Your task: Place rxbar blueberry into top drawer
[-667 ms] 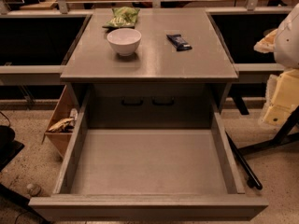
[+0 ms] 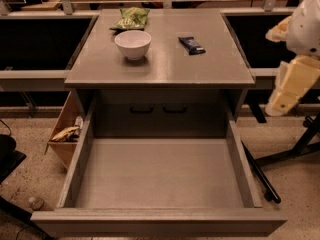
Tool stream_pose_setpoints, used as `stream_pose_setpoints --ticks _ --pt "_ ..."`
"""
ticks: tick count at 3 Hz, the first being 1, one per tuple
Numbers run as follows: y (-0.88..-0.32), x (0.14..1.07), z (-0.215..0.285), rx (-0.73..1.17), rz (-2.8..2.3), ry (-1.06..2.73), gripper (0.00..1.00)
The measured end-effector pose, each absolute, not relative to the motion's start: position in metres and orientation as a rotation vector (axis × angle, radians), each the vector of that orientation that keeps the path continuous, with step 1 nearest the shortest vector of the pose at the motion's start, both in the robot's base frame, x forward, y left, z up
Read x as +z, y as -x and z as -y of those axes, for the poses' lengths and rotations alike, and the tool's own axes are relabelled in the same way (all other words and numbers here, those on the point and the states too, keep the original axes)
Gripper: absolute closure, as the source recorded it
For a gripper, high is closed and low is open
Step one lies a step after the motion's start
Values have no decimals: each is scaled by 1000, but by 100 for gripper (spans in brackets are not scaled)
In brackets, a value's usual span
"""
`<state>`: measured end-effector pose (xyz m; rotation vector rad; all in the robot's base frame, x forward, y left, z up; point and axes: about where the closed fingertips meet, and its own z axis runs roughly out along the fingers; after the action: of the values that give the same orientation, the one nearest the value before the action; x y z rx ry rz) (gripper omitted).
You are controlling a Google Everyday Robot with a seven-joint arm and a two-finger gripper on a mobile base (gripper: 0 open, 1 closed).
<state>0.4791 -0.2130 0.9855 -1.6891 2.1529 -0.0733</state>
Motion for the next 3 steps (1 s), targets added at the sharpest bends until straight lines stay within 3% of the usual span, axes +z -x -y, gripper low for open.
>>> stream_pose_setpoints --ticks 2,3 --pt "-602 1011 198 99 -1946 1293 0" --pt "-633 1006 195 112 -1959 1079 0"
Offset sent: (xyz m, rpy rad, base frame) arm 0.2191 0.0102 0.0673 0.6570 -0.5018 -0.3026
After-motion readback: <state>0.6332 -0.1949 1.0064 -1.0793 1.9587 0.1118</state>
